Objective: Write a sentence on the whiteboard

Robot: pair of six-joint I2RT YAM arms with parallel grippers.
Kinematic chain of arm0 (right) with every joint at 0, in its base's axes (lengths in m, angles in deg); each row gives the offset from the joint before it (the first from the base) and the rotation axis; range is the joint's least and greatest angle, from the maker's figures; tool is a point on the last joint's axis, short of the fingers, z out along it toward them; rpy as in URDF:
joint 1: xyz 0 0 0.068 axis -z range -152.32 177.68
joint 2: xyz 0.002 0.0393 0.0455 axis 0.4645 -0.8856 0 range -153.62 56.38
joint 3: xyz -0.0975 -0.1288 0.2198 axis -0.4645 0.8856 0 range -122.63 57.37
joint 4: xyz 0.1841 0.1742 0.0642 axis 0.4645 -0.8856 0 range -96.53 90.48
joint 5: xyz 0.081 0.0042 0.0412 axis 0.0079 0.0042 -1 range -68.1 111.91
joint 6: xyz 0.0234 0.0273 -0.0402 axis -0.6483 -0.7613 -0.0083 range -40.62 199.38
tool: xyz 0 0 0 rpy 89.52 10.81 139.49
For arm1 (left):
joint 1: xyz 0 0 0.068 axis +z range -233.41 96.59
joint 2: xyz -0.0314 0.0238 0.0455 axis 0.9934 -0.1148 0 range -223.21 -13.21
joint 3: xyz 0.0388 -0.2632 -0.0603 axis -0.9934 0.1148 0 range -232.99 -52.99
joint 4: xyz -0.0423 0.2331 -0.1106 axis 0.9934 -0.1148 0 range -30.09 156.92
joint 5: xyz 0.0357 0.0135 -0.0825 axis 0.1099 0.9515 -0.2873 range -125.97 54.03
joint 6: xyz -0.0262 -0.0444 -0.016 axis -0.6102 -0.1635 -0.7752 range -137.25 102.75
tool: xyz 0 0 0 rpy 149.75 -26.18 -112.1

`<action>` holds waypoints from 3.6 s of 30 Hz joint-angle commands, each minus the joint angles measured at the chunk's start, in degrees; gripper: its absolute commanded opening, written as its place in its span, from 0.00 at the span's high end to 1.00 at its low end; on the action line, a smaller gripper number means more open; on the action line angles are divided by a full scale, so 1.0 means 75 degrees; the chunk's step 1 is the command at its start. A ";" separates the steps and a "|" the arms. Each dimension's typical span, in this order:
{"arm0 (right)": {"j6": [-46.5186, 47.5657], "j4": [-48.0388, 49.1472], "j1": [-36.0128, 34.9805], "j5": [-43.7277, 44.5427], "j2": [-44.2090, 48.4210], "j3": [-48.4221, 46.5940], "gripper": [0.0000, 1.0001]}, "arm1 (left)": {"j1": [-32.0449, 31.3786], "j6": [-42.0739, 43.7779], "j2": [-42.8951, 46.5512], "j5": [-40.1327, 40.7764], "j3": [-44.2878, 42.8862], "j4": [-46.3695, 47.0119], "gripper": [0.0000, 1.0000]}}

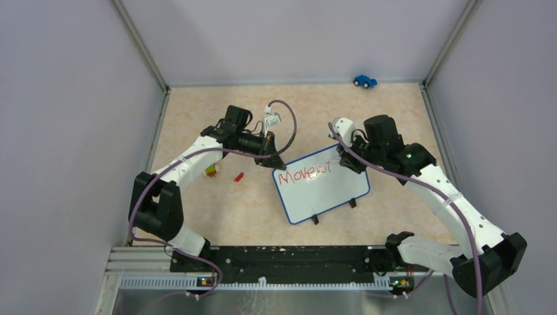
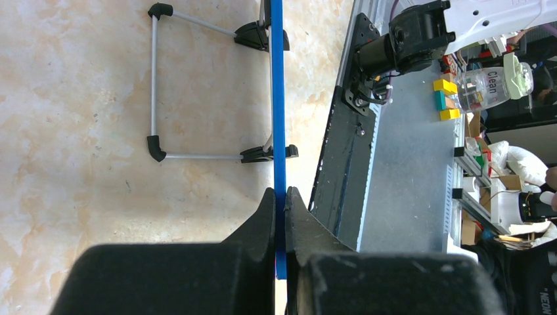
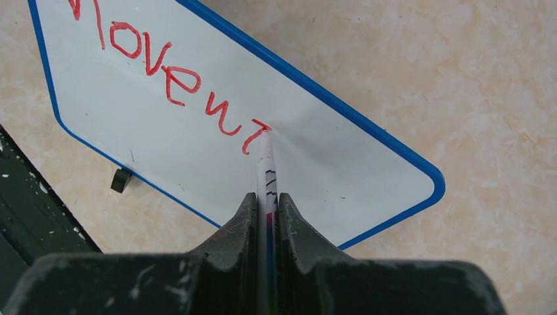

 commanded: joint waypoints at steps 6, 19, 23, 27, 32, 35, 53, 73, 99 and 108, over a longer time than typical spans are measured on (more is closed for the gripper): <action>-0.0154 0.0587 -0.0043 0.0021 -0.0124 -0.0333 1.00 | -0.0061 0.0227 0.0072 -0.0118 0.0106 -0.0088 1.00; -0.0032 0.0505 -0.0043 0.0189 -0.0140 -0.0053 1.00 | -0.0065 0.0265 0.0053 -0.0114 0.0140 -0.0066 1.00; -0.0011 0.0328 -0.0044 0.0138 -0.0040 -0.0133 1.00 | -0.0062 0.0226 0.0022 -0.0130 0.0131 -0.0041 1.00; 0.0006 0.0129 -0.0043 -0.0003 0.0111 -0.0178 1.00 | -0.0059 0.0214 0.0022 -0.0138 0.0127 -0.0051 1.00; 0.0030 -0.0054 -0.0031 0.0098 0.0325 -0.0145 1.00 | -0.0059 0.0201 0.0053 -0.0138 0.0142 -0.0042 1.00; 0.0050 0.0020 -0.0037 0.0332 0.0347 -0.0008 1.00 | -0.0059 0.0178 0.0050 -0.0149 0.0149 -0.0028 1.00; 0.0029 0.0517 -0.0025 0.0616 -0.0129 0.0226 1.00 | -0.0059 0.0212 0.0059 -0.0122 0.0185 -0.0020 1.00; 0.0148 -0.0073 0.0274 0.0410 0.0186 -0.0206 1.00 | -0.0058 0.0178 0.0078 -0.0136 0.0176 0.0011 1.00; 0.0048 0.0208 0.0274 0.0365 -0.0105 -0.0028 1.00 | -0.0053 0.0184 0.0076 -0.0163 0.0204 0.0027 1.00; 0.0077 0.0127 0.0274 0.0223 0.0109 0.0637 1.00 | -0.0059 0.0189 0.0050 -0.0127 0.0204 0.0026 1.00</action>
